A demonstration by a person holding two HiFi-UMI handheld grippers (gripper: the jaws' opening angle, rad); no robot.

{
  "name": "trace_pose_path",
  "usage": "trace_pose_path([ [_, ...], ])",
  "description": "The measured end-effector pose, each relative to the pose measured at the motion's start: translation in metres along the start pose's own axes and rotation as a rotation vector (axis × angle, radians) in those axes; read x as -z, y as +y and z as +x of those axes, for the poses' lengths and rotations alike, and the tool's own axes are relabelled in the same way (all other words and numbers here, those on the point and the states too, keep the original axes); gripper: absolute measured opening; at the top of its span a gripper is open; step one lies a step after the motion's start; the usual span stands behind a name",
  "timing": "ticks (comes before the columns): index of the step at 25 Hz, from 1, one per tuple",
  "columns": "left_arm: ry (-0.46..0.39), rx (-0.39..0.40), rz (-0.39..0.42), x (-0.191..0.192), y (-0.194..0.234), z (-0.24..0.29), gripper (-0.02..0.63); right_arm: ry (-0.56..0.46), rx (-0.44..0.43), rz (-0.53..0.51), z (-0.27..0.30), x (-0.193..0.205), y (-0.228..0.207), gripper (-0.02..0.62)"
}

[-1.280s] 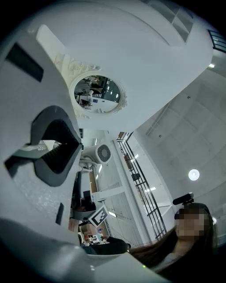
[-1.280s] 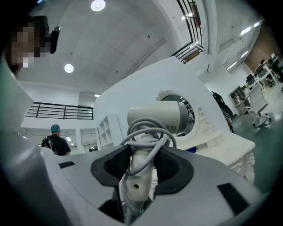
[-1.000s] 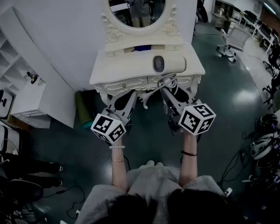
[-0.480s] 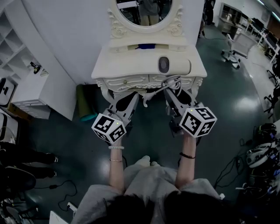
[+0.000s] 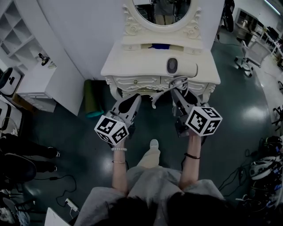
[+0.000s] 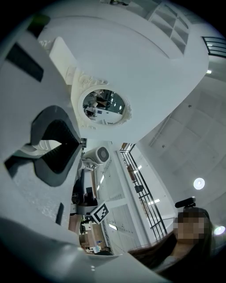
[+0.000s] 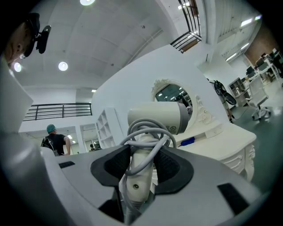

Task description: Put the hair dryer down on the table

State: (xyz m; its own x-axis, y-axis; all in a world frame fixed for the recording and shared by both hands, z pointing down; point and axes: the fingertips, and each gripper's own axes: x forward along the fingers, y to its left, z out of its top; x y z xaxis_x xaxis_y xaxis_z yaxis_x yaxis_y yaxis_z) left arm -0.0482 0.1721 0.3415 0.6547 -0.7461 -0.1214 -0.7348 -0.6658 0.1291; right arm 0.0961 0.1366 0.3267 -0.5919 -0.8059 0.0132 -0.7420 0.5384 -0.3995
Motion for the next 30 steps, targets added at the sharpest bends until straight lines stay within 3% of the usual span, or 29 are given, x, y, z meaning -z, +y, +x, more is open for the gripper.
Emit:
trace_pose_path([
  [17, 0.009, 0.028, -0.034, 0.011, 0.078, 0.116, 0.005, 0.076, -0.027, -0.005, 0.103, -0.016, -0.067, 0.164],
  [30, 0.005, 0.013, -0.021, 0.007, 0.151, 0.172, 0.005, 0.099, -0.051, 0.012, 0.187, -0.026, -0.103, 0.164],
])
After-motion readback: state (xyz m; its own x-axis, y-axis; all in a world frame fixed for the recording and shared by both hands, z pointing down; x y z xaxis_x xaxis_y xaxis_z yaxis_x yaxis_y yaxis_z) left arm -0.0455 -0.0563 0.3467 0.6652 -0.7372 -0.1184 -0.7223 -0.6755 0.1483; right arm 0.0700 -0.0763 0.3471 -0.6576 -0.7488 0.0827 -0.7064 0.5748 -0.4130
